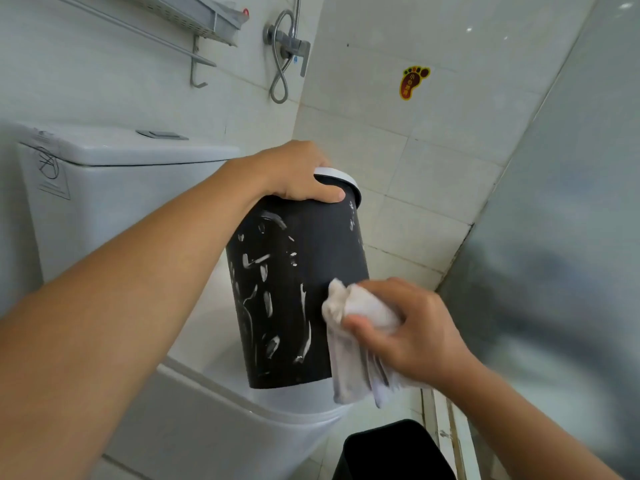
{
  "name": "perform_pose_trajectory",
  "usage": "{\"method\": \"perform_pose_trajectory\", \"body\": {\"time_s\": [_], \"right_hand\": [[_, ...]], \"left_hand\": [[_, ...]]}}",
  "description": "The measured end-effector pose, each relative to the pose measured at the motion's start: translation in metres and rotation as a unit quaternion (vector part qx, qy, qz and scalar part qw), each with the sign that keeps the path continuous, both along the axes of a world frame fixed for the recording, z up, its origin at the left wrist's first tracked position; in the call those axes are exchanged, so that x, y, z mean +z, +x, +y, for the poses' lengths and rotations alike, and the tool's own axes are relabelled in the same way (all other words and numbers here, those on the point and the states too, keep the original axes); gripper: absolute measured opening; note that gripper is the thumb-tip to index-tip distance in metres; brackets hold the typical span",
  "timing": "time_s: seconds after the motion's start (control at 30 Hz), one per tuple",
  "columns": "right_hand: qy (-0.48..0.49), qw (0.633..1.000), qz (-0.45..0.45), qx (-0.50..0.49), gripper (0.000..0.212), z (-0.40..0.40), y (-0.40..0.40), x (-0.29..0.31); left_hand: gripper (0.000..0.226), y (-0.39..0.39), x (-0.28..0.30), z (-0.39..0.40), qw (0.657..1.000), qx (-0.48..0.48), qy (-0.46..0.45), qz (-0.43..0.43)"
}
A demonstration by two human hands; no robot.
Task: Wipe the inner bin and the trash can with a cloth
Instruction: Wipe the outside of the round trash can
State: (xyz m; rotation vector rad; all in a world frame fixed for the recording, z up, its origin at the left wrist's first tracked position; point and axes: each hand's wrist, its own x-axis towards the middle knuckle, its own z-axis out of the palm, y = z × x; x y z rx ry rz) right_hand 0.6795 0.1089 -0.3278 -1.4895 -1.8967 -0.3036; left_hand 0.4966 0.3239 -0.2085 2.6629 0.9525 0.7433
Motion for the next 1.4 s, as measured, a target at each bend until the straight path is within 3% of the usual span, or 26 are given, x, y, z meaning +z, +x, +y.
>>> {"method": "perform_pose_trajectory", "body": {"time_s": [0.1,0.27,0.47,0.63,0.8,1.0,1.2,1.33,1.4], "right_hand": [[0.013,0.994,0.08,-0.072,0.034,0.01,0.004,0.0],[-0.056,0.998,-0.002,0.035,0.035,-0.018,-0.009,-0.014],[0.013,0.994,0.059,-0.096,0.04,-0.007,0.01,-0.016],[-0.05,0.999,0.002,-0.006,0.039,-0.027,-0.003,-0.026],[-0.001,0.989,0.068,-0.133,0.033,-0.014,0.021,-0.021],[-0.04,0.998,0.026,-0.038,0.038,-0.033,0.0,-0.029],[-0.005,0.983,0.095,-0.156,0.036,-0.021,0.021,-0.029],[-0.05,0.995,0.04,-0.075,0.044,-0.035,0.005,-0.034],[-0.05,0.993,0.059,-0.085,0.044,-0.029,0.011,-0.03]], "left_hand": [[0.042,-0.005,-0.002,0.002,1.0,0.022,-0.003,-0.003],[0.035,-0.015,-0.006,0.01,0.999,0.03,-0.008,-0.01],[0.034,-0.017,-0.006,0.008,0.999,0.048,0.002,-0.007],[0.037,-0.019,-0.007,0.004,0.998,0.055,0.005,-0.009],[0.039,-0.014,-0.003,-0.001,0.998,0.062,0.015,0.006],[0.041,-0.003,-0.002,-0.01,0.997,0.069,0.026,0.015],[0.041,-0.002,0.0,-0.018,0.996,0.08,0.036,0.017],[0.04,-0.007,-0.004,-0.016,0.995,0.093,0.031,0.002],[0.039,-0.01,-0.004,-0.018,0.995,0.091,0.031,-0.004]]}}
